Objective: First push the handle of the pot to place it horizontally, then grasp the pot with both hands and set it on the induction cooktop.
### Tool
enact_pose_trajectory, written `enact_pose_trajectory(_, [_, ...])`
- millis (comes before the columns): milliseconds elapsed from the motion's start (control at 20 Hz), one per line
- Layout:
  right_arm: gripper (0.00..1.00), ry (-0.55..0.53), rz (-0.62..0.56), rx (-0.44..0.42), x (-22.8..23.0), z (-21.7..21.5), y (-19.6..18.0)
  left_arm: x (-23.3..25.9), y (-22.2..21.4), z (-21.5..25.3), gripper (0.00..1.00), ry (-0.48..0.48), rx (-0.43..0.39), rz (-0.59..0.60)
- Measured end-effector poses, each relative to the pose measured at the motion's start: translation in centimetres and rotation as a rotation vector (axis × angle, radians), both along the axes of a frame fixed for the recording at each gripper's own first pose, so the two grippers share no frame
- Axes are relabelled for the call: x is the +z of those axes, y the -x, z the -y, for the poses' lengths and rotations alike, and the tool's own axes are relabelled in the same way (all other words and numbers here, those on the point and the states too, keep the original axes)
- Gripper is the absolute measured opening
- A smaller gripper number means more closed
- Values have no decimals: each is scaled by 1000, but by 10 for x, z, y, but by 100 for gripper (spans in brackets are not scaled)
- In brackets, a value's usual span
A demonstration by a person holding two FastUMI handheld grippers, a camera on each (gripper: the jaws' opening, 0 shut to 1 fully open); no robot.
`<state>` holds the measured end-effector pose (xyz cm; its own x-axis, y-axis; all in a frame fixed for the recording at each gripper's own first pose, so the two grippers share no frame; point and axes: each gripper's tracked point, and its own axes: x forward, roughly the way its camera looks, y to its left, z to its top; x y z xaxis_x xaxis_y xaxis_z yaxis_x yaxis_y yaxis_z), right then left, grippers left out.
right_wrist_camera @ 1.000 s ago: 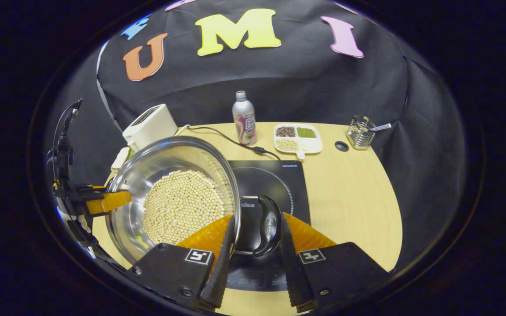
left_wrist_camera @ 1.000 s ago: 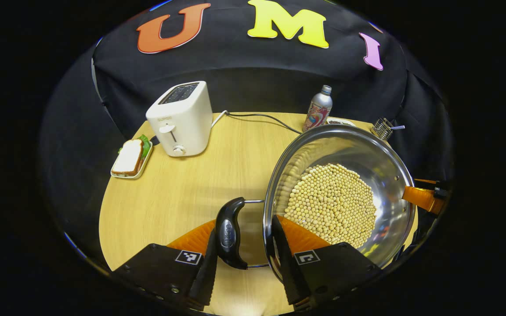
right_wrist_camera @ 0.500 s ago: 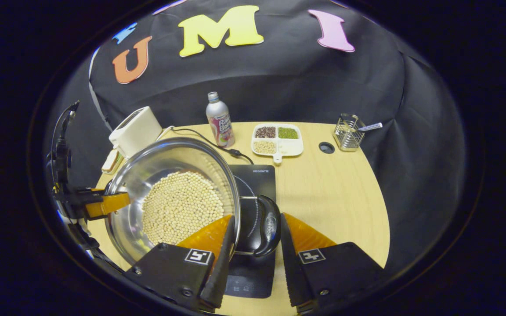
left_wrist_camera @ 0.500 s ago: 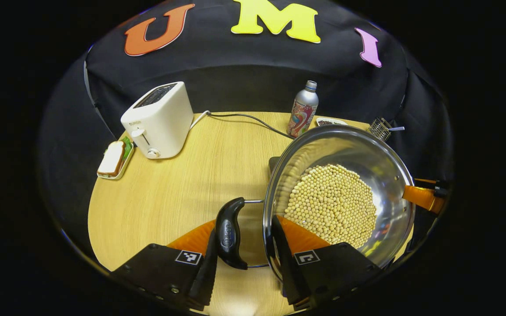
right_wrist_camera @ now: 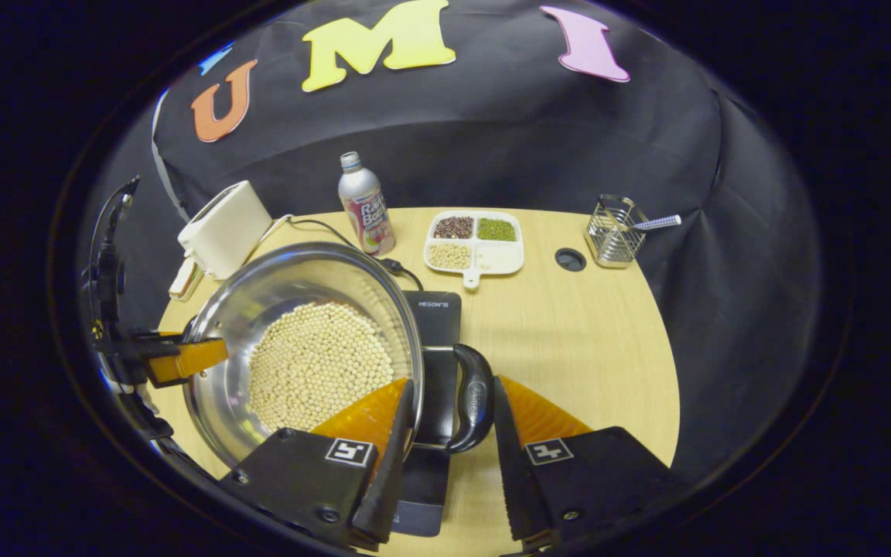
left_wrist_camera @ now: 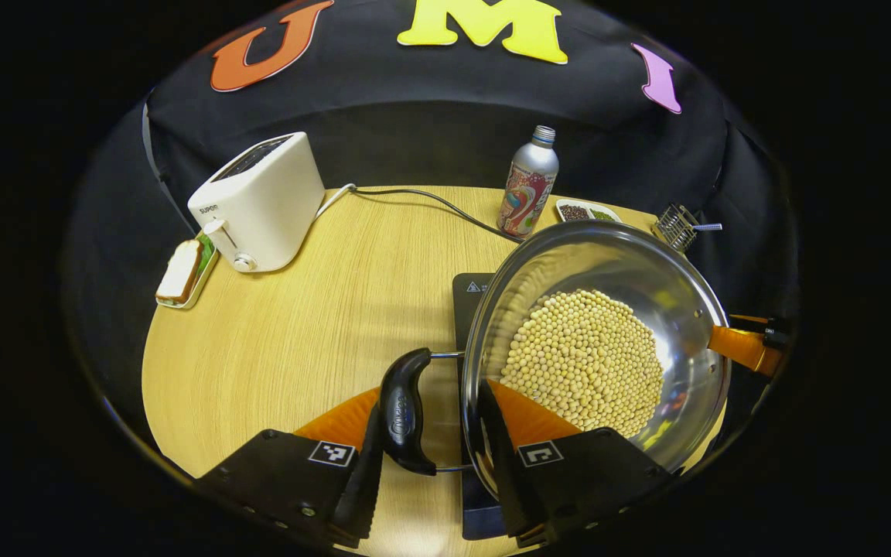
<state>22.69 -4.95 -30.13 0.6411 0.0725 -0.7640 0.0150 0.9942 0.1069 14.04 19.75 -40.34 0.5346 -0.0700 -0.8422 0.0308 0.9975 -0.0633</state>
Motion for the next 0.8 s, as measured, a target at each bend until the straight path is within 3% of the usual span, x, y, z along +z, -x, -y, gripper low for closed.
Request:
enact_pose_trajectory(350, [55, -9, -28, 3, -14, 10, -6, 8, -3, -2, 61, -14, -21, -1])
enact_pose_trajectory(800, [57, 50, 41, -3, -20, 13, -8, 3, -3, 1, 62, -2, -23, 22])
